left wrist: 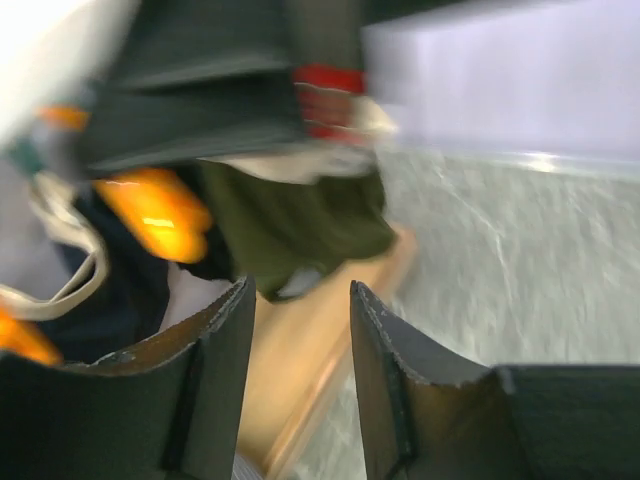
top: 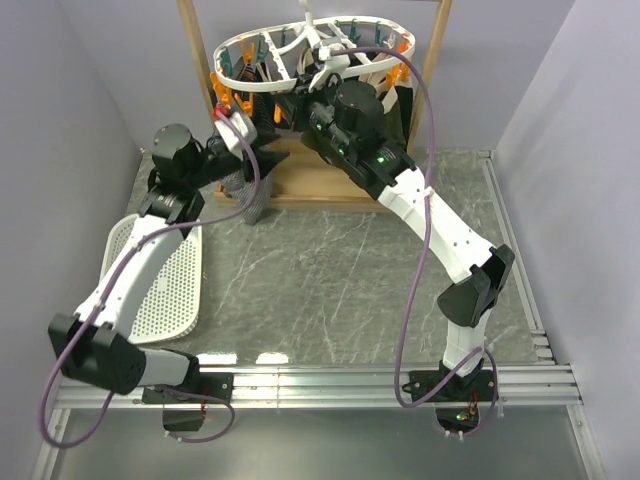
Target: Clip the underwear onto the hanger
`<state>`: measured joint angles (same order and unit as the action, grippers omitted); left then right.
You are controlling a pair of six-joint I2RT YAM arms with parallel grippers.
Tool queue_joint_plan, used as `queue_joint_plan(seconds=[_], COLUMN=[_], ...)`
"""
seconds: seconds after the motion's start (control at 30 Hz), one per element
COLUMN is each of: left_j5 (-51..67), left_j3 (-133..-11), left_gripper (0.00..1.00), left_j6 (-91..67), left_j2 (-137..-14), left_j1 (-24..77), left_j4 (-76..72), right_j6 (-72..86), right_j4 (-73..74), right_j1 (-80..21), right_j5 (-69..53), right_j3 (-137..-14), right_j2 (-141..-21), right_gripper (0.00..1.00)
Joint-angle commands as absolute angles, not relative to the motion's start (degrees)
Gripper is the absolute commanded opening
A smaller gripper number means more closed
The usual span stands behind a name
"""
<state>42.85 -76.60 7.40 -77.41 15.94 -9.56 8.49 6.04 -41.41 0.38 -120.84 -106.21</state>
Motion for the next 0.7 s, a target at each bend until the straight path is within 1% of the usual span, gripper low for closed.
queue_joint_plan(seconds=[0.0, 0.03, 0.07, 0.13, 0.17, 0.27, 0.47, 0.6, 0.67], left_j5=[51.33, 51.24, 50.98, 49.23, 48.26, 43.78, 34.9, 28.93, 25.08], left_j3=[-75.15, -74.89, -74.62, -74.18, -74.18, -74.88, -77.6, -78.48, -79.1], left_gripper=[0.48, 0.49, 0.49, 0.51, 0.52, 0.55, 0.59, 0.62, 0.65], left_j6=[26.33, 30.37, 37.98, 43.92, 49.51, 56.22, 59.76, 60.03, 59.85], left_j2=[-71.72, -71.02, -70.84, -71.27, -71.71, -74.87, -82.87, -86.21, -88.32], left_j1=[17.14, 17.14, 17.14, 17.05, 17.14, 17.14, 17.23, 18.63, 19.25], left_j4=[6.21, 12.68, 15.44, 21.85, 24.15, 28.28, 29.0, 25.15, 23.65], right_j6=[7.13, 6.86, 6.59, 6.24, 5.72, 3.88, 2.11, 1.41, 1.23], right_j4=[4.39, 4.39, 4.48, 4.75, 4.83, 4.4, 4.83, 5.01, 5.1], right_j1=[-42.88, -43.15, -43.5, -44.21, -44.56, -45.61, -46.93, -47.2, -47.2], right_j5=[4.56, 5.35, 5.8, 6.85, 7.03, 8.78, 11.07, 12.22, 12.48], right_j3=[-122.78, -122.7, -122.61, -122.35, -122.26, -121.38, -121.64, -122.43, -122.61], right_j2=[-106.0, -106.0, -105.82, -105.65, -105.3, -104.59, -104.5, -104.94, -105.12], right_gripper=[0.0, 0.0, 0.0, 0.0, 0.0, 0.0, 0.0, 0.0, 0.0])
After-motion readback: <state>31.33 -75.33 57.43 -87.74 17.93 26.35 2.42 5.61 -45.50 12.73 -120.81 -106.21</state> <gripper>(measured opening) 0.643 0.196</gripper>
